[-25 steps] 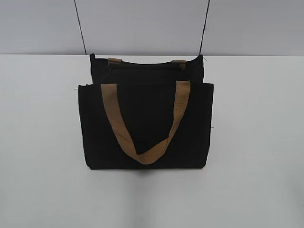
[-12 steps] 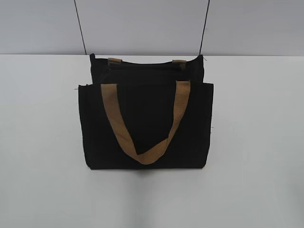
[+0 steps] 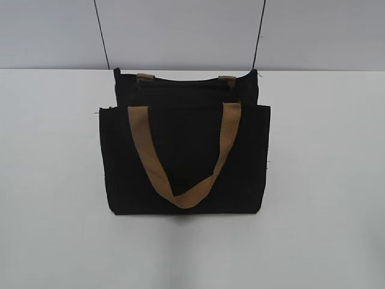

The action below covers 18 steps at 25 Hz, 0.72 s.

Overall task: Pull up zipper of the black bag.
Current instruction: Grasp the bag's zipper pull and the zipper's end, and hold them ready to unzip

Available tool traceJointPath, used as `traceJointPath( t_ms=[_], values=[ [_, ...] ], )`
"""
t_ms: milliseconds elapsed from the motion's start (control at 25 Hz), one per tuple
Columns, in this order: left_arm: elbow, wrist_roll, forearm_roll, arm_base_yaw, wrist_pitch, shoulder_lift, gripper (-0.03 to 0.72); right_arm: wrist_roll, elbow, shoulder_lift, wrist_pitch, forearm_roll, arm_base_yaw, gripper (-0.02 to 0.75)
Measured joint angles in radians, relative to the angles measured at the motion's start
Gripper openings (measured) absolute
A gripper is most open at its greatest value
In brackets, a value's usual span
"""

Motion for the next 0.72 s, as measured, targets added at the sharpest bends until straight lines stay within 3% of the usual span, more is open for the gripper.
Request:
traceJointPath(
  t_ms=[200,280,440,520,600,720],
  values=[
    [-0.018,0.000,-0.005,0.000,-0.202,0.000,0.248,0.000,0.000,0.000,0.000,0.000,0.000,0.575],
    [-0.018,0.000,-0.005,0.000,-0.289,0.011,0.293,0.000,0.000,0.000,0.000,0.000,0.000,0.575],
    [-0.011,0.000,-0.005,0.000,-0.453,0.120,0.521,0.000,0.000,0.000,0.000,0.000,0.000,0.575],
    [0.012,0.000,-0.005,0.000,-0.570,0.196,0.597,0.000,0.000,0.000,0.000,0.000,0.000,0.575],
    [0.040,0.000,-0.005,0.000,-0.697,0.292,0.603,0.000,0.000,0.000,0.000,0.000,0.000,0.575],
    [0.107,0.000,0.003,0.000,-0.984,0.442,0.525,0.000,0.000,0.000,0.000,0.000,0.000,0.575]
  ],
)
